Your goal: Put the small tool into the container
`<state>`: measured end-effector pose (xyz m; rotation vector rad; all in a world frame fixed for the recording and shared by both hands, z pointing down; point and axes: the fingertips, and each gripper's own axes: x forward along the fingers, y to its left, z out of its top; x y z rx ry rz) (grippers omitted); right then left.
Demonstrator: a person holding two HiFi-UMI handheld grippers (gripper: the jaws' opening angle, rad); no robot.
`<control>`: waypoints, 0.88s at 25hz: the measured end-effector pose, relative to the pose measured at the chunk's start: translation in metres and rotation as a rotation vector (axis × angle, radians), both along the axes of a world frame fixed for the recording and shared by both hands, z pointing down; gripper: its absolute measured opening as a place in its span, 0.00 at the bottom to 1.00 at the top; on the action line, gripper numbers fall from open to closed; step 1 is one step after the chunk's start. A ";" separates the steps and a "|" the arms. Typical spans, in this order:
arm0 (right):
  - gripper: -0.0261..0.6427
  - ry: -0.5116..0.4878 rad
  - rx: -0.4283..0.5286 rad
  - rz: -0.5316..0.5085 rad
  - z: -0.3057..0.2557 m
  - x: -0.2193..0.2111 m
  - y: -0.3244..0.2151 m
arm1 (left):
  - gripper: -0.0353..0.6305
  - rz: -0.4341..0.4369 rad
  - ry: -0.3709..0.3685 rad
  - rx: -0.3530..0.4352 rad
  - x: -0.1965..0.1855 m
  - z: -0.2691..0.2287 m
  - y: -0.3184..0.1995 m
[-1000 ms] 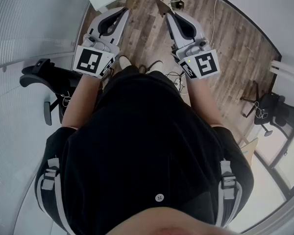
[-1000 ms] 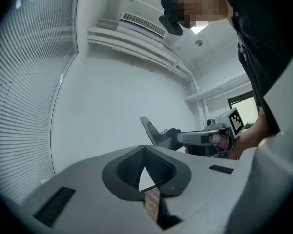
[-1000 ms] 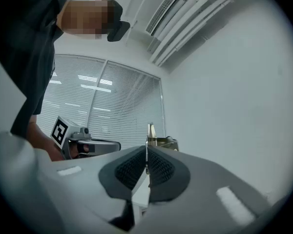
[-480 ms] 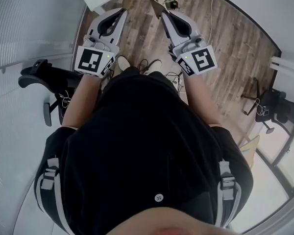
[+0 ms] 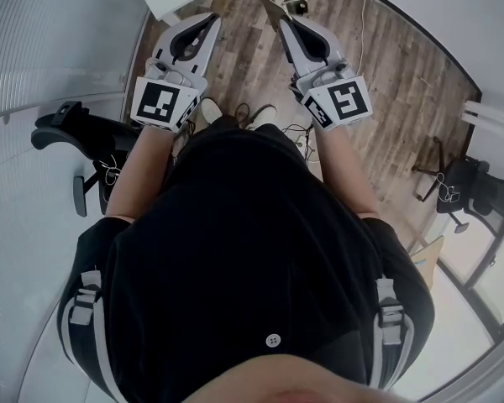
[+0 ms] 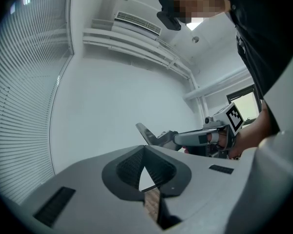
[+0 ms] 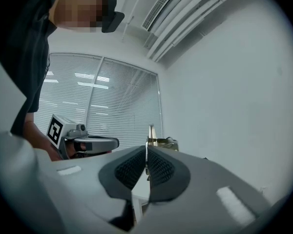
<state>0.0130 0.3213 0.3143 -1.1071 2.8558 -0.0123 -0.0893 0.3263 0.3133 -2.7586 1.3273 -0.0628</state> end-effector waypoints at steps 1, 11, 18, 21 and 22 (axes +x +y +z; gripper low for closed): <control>0.07 -0.004 0.000 0.005 -0.001 0.002 -0.002 | 0.06 0.001 -0.006 0.001 0.002 0.000 -0.001; 0.07 -0.053 0.014 0.027 -0.009 0.034 -0.014 | 0.06 0.000 0.004 -0.002 0.031 0.000 -0.016; 0.07 -0.056 0.023 0.027 -0.009 0.072 -0.020 | 0.06 -0.006 -0.012 0.004 0.067 -0.002 -0.024; 0.06 -0.044 0.033 0.020 -0.008 0.085 -0.022 | 0.06 -0.007 -0.016 0.005 0.080 0.000 -0.027; 0.06 -0.040 0.035 0.016 -0.008 0.088 -0.023 | 0.06 -0.008 -0.016 0.004 0.084 0.001 -0.028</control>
